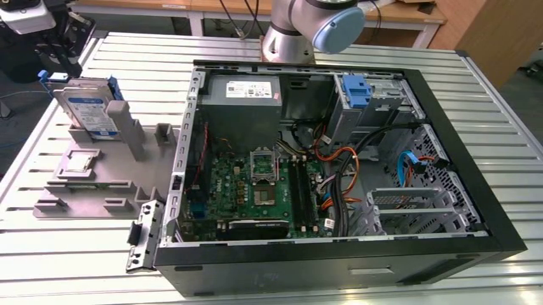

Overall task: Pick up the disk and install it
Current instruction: 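Pick up the disk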

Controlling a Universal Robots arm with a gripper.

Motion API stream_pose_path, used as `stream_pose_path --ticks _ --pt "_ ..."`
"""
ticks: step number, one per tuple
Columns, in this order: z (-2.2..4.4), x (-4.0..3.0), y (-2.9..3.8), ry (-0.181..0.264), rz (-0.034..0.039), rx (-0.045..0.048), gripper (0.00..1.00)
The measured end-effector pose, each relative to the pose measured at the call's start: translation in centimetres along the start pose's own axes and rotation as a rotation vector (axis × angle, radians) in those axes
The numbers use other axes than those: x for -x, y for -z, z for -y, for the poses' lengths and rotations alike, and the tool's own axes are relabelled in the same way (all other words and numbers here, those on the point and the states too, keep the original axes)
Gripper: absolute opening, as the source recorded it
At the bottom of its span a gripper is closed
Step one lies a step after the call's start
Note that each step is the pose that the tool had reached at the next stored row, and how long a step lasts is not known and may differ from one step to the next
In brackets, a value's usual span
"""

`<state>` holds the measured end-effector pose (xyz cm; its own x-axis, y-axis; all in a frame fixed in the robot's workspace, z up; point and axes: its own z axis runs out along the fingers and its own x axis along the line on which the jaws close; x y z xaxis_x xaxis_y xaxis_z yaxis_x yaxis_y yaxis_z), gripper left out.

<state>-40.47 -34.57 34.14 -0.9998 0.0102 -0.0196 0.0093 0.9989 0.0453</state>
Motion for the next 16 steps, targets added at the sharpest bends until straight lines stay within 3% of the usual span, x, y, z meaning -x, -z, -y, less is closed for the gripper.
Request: stream_pose_path --ticks 2,16 --pt "0.00 0.00 0.00 0.017 -0.0008 0.0004 0.10" --pt "0.01 0.00 -0.13 0.271 -0.0122 0.0053 0.10"
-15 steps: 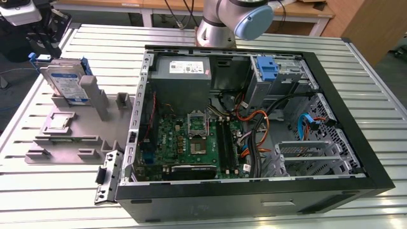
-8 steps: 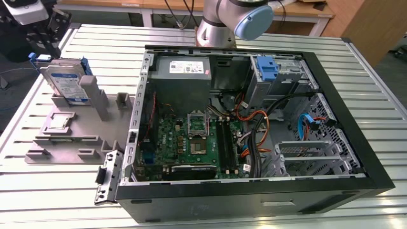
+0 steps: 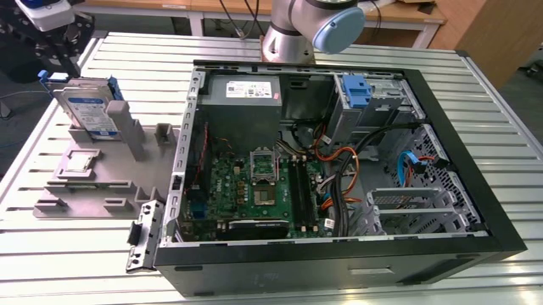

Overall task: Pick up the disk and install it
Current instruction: 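Pick up the disk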

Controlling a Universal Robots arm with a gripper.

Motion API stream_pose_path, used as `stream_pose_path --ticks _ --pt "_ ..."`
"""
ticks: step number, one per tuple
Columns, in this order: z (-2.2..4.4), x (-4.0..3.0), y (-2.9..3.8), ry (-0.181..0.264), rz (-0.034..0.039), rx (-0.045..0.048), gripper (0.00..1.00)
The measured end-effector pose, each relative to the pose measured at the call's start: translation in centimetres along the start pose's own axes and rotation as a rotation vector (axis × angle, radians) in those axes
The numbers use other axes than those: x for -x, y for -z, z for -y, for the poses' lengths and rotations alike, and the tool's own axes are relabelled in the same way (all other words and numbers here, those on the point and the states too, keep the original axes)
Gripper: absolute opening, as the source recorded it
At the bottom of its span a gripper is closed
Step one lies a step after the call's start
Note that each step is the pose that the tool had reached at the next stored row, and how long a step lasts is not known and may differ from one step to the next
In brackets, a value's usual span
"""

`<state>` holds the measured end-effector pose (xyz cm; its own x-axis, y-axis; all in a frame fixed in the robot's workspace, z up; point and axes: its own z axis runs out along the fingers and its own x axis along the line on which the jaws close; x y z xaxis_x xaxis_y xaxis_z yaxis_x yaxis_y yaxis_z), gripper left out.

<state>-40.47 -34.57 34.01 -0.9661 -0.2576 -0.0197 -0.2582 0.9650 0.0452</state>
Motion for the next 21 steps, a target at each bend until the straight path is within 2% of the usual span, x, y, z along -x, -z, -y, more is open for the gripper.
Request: stream_pose_path --ticks 21 --pt "0.01 0.00 -0.19 0.383 -0.0174 0.0075 0.10"
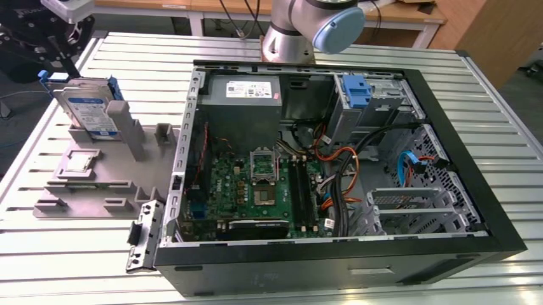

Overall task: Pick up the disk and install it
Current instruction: 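Pick up the disk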

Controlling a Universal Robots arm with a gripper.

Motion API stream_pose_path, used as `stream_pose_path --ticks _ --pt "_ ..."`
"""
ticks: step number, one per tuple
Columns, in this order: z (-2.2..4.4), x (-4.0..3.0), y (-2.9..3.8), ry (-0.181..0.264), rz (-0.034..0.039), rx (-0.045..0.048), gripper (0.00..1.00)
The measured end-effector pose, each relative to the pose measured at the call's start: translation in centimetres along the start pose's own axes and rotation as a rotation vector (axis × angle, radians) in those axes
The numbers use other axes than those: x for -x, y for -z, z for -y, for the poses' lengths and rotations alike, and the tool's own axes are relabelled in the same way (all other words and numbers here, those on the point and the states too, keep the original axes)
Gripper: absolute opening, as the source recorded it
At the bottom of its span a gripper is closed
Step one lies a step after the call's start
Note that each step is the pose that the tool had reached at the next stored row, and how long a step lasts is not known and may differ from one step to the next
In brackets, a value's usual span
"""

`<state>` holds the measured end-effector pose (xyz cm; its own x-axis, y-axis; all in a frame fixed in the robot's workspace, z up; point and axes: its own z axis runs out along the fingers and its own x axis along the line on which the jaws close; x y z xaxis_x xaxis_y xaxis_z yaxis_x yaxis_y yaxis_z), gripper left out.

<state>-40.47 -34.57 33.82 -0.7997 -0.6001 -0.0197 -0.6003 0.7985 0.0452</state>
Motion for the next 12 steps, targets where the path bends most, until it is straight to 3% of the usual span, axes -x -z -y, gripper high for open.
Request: stream_pose_path --ticks 12 --pt "0.00 0.00 -0.09 0.218 -0.0099 0.0043 0.10"
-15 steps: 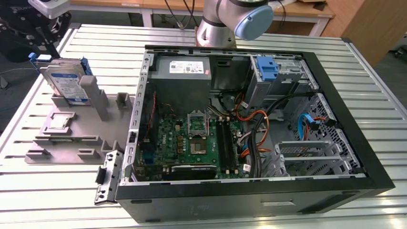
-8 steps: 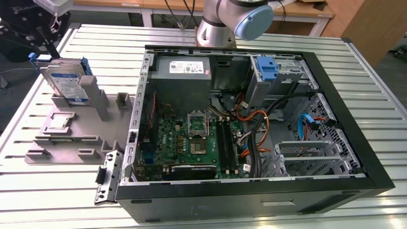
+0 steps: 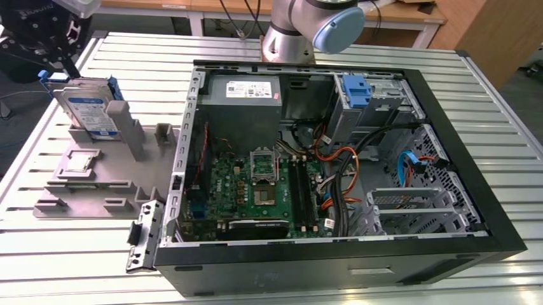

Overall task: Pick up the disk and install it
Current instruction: 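Pick up the disk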

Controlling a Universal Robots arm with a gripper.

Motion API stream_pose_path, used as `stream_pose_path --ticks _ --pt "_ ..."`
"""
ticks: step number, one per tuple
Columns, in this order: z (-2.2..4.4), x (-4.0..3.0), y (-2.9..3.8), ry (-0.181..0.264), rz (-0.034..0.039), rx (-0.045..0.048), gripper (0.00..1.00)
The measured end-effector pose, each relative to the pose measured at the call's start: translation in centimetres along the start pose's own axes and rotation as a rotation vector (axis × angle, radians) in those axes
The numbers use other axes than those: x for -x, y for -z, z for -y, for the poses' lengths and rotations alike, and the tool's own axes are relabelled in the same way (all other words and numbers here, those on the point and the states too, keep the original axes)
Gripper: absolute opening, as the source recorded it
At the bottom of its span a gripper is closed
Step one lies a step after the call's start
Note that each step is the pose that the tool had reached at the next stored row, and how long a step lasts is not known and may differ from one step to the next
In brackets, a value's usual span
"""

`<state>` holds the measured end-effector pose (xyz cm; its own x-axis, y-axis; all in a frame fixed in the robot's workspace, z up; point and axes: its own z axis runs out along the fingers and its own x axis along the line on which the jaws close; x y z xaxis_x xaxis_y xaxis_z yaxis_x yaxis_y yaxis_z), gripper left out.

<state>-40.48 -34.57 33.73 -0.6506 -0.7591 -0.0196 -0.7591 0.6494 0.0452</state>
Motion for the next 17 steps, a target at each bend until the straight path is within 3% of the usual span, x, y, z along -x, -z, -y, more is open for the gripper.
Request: stream_pose_path --ticks 17 --pt "0.01 0.00 -0.09 0.302 -0.0136 0.0060 0.10"
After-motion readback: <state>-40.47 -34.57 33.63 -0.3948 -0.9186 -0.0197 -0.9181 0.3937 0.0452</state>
